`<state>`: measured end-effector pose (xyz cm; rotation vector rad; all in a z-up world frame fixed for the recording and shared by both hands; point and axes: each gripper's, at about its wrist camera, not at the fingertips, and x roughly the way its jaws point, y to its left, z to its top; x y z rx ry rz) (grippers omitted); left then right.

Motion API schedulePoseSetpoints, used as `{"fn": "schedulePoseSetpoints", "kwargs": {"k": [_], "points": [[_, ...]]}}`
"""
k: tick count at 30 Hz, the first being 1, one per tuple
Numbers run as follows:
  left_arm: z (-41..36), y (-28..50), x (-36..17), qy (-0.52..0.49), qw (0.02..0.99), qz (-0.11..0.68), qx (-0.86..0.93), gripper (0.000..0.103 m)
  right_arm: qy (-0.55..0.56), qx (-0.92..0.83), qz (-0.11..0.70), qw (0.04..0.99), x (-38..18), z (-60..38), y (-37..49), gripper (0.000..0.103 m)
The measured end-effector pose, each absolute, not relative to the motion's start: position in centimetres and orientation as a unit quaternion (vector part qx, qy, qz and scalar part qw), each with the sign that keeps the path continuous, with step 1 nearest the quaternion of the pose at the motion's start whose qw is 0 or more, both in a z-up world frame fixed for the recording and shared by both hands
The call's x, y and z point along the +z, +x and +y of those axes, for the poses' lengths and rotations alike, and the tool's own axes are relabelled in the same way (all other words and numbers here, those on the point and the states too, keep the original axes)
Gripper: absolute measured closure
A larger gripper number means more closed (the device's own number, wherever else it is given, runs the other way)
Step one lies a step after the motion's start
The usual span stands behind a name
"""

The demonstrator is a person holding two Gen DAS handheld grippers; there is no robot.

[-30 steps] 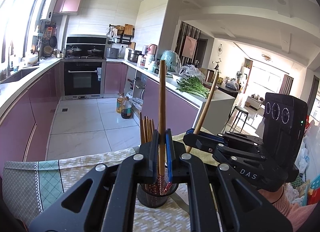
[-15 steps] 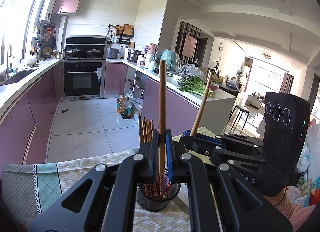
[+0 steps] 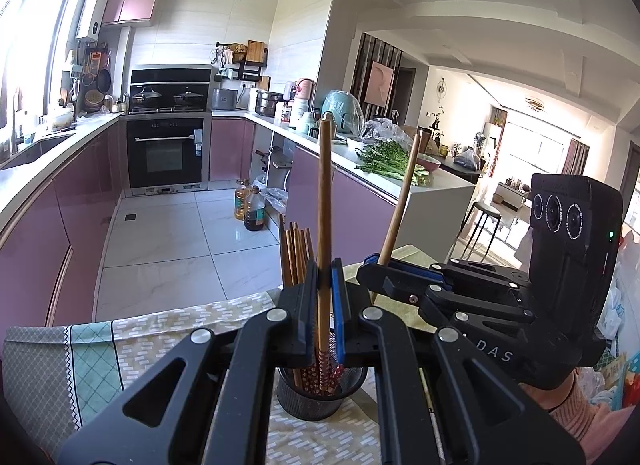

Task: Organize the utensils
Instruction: 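Push both held chopsticks down into the cup among the others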

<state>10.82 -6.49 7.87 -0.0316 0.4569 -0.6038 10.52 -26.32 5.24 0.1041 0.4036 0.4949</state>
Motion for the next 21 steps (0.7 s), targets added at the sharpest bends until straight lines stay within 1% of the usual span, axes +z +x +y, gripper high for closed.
{"fn": "schedulePoseSetpoints", "kwargs": {"k": [21], "points": [[-7.08, 10.8, 7.65, -0.003, 0.929, 0.231, -0.289, 0.096, 0.046, 0.235, 0.208, 0.948, 4.52, -25.88, 11.07, 0.097]]}}
